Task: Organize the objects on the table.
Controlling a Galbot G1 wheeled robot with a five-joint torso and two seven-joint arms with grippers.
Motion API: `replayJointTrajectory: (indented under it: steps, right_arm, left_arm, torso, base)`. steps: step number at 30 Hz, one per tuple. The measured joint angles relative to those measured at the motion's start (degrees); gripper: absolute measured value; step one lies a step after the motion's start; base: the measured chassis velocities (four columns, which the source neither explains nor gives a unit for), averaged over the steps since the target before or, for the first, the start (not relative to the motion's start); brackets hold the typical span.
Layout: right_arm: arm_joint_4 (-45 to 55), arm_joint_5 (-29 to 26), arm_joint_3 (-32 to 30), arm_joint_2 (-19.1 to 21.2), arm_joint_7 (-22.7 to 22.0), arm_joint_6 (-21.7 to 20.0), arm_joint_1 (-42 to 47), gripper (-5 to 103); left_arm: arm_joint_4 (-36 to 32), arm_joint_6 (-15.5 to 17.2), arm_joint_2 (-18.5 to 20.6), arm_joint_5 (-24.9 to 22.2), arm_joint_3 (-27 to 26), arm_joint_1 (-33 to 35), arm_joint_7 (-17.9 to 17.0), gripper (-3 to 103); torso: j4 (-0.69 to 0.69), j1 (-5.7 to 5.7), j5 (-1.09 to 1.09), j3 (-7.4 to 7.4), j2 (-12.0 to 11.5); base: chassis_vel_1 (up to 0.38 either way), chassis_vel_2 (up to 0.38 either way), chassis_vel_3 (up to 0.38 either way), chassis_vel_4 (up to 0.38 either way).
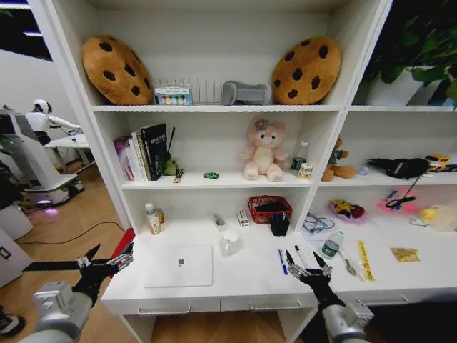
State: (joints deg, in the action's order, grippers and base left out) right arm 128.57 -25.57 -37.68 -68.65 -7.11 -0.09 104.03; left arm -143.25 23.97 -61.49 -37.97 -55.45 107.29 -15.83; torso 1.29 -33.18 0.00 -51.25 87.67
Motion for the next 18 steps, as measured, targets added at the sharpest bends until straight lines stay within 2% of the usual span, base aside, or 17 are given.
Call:
replayJointTrajectory:
  steps: [9, 11, 12, 15, 18]
  right_arm:
    - [-3.9, -2.9, 2.5, 2.7, -0.8, -0.6, -4.3, 100]
    - [-6.5, -5.9, 4.6, 5.4, -2.7, -3.9, -8.3, 100]
    - [-6.5, -5.9, 4.6, 5.4, -2.7, -3.9, -8.3, 100]
    - [-14.0, -12.6, 11.0, 11.1, -7.7, -10.7, -19.1, 100]
    - [-16.8, -14.2, 13.3, 12.1, -8.6, -12.1, -22.4, 100]
  left_arm:
    - [0.0, 0.0, 0.0, 0.0, 0.0, 0.0, 0.0, 100]
    - [0.0, 0.0, 0.0, 0.0, 0.0, 0.0, 0.0, 100]
    - [0.0, 0.0, 0.0, 0.0, 0.0, 0.0, 0.0, 100]
    - [0.0, 0.0, 0.0, 0.0, 0.0, 0.0, 0.0, 100]
    - [0.0, 0.0, 0.0, 0.0, 0.0, 0.0, 0.0, 100]
  torso:
    - [0.01, 0.00, 0.04, 0.00, 0.0]
    - [0.02, 0.00, 0.02, 0.00, 0.0]
    - [0.02, 0.00, 0.02, 0.00, 0.0]
    - [-0.01, 0.00, -0.02, -0.01, 0.0]
    - [-0.02, 0.00, -0.01, -0.01, 0.0]
  base:
    - [-0.051, -0.059, 0.064, 0.054]
    - [-0.060, -0.078, 0.072, 0.063]
    - [-0.053, -0.078, 0.072, 0.047]
    - [-0.001, -0.011, 0.019, 0.003]
    - [0.000, 0.000, 0.000, 0.000]
